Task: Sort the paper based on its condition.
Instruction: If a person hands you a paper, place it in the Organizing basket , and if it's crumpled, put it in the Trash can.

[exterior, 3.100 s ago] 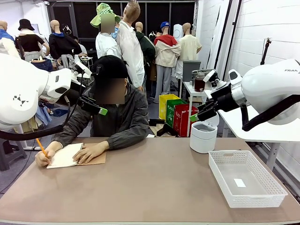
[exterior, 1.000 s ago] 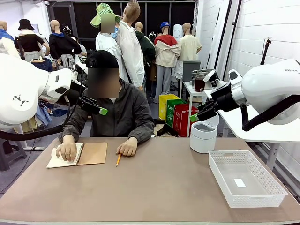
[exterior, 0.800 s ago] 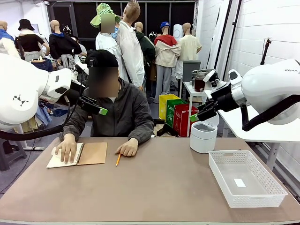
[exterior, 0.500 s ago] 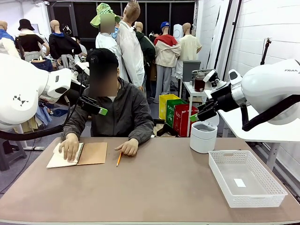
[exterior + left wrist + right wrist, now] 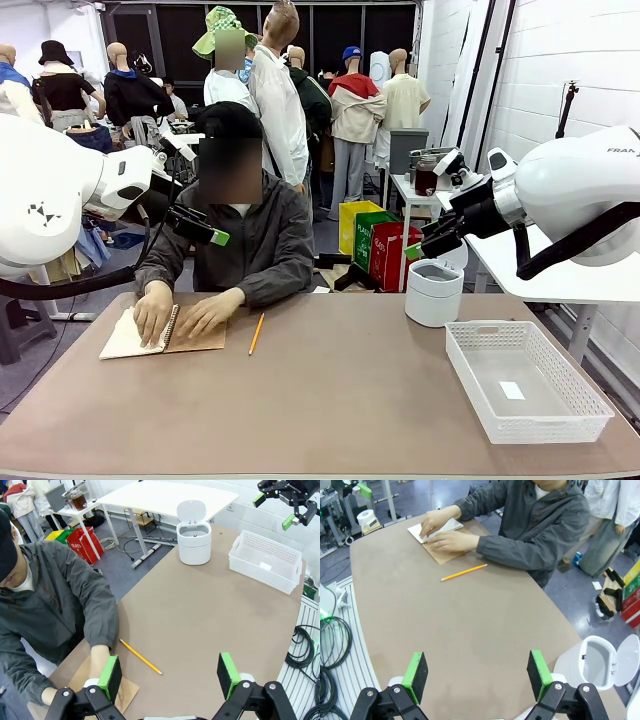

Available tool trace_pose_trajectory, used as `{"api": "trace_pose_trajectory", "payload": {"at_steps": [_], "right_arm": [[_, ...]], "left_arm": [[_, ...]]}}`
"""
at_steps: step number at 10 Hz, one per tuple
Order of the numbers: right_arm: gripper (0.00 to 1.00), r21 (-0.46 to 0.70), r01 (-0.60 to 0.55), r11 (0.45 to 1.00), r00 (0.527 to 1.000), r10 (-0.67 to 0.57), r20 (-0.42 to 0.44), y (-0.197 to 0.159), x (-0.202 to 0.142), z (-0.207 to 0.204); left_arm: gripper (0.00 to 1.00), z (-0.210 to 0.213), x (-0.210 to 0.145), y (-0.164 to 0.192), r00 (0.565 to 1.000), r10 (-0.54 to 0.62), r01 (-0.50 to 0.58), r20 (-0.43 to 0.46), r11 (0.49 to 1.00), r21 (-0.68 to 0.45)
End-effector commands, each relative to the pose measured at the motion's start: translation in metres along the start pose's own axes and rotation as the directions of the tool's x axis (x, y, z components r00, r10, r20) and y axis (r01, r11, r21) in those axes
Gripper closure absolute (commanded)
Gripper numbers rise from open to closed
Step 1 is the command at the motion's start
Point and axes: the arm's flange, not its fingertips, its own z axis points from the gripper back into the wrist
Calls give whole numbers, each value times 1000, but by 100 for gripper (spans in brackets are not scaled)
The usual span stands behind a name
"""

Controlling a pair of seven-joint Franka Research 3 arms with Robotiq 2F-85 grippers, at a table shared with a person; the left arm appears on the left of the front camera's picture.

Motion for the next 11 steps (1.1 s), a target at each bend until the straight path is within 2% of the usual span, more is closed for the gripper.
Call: {"api": "trace_pose_trajectory", "payload": {"at_steps": [1,11], "right_arm": [[0,14,5,1000,1000,-5,7,-1,-1,-2],[0,14,5,1000,1000,-5,7,-1,-1,-2]], "left_arm": [[0,0,-1,1,1000,-10,10,-1,1000,-5],[0,0,-1,1,1000,-10,10,-1,1000,-5]]}}
